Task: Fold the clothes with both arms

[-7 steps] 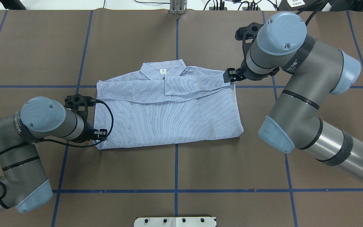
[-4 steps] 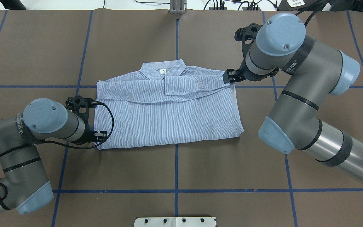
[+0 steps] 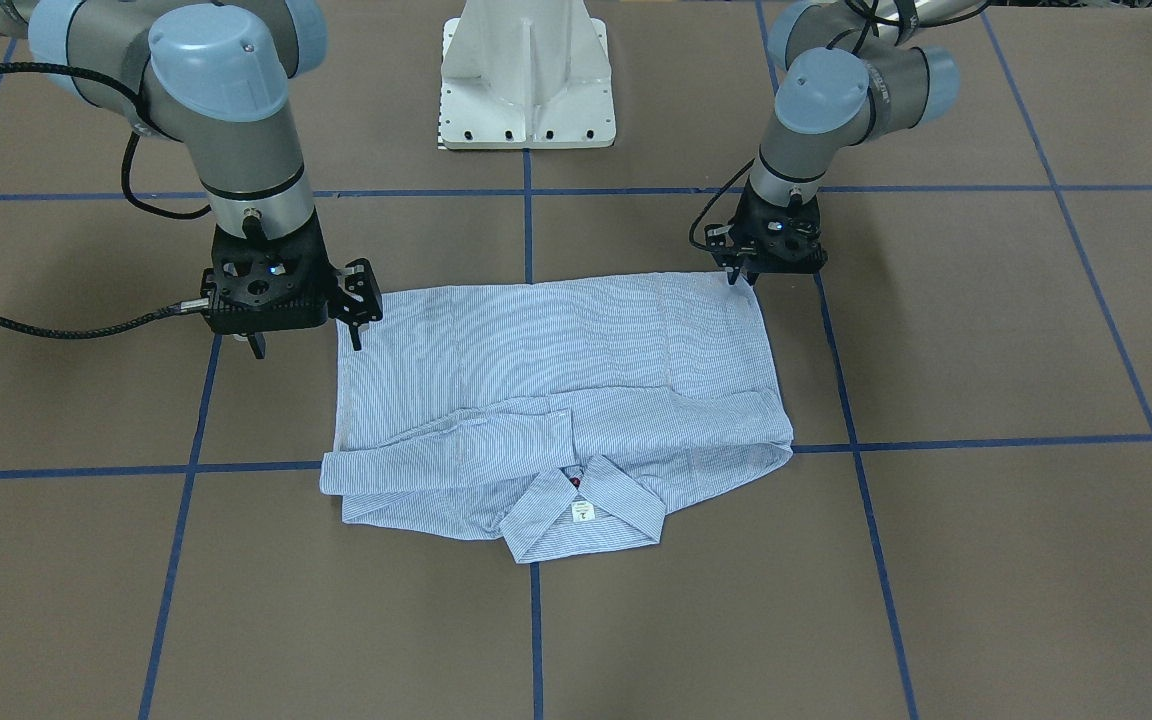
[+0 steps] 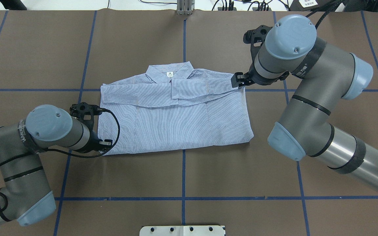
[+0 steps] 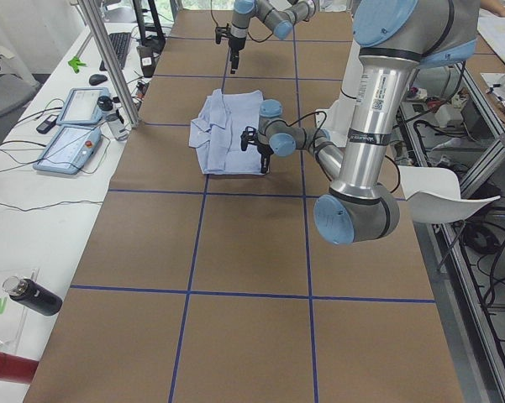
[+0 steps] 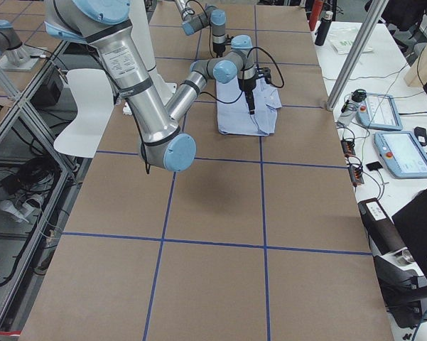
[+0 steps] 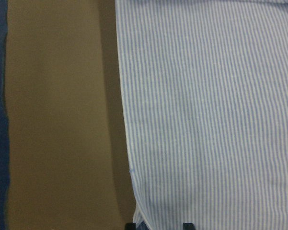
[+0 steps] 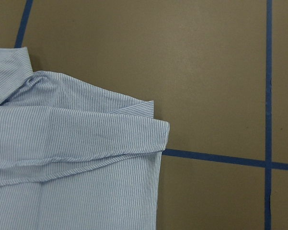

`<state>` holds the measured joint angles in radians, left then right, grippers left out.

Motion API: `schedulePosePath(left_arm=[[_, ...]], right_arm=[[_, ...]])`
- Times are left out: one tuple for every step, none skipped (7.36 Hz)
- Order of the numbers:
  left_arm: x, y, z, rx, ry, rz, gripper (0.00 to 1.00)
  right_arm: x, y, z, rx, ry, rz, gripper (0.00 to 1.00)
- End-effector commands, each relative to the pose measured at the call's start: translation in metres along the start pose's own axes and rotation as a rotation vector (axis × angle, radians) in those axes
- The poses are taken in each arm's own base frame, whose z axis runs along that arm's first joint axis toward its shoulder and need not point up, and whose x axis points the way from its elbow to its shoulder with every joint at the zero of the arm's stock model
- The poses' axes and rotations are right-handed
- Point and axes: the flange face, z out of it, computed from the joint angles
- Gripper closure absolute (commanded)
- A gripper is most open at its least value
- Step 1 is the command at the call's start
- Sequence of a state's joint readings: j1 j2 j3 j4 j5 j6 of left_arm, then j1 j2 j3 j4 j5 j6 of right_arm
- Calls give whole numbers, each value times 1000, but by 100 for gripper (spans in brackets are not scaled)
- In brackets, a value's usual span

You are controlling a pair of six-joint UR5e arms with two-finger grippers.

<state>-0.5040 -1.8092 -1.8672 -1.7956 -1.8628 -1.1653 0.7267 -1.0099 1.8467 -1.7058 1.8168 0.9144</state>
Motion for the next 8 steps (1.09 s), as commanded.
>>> schedulePosePath(left_arm=[[-7,0,0,-3,-18,-2,100],[-13,-5,2,-9,-60,-8,100],[-22,-18,-3,4,-96,16,100],[-39,-42,-13,31,-110,44,100],[-54,-63,-18,71,-138,65,100],[-57,-97,-20,121,-169,72,100],[-55,-151,-22,153,-196,77,100],[-57,-200,-23,171,-222,85,100]], right_arm=[[-5,0,-3,4,-8,14,0],[-6,1,-3,3,-9,18,0],[-6,1,-3,4,-10,17,0],[-6,1,-2,3,-9,18,0],[-6,1,-2,2,-8,18,0],[-6,1,-2,3,-9,16,0],[-6,1,-2,1,-6,17,0],[-6,1,-2,2,-8,17,0]])
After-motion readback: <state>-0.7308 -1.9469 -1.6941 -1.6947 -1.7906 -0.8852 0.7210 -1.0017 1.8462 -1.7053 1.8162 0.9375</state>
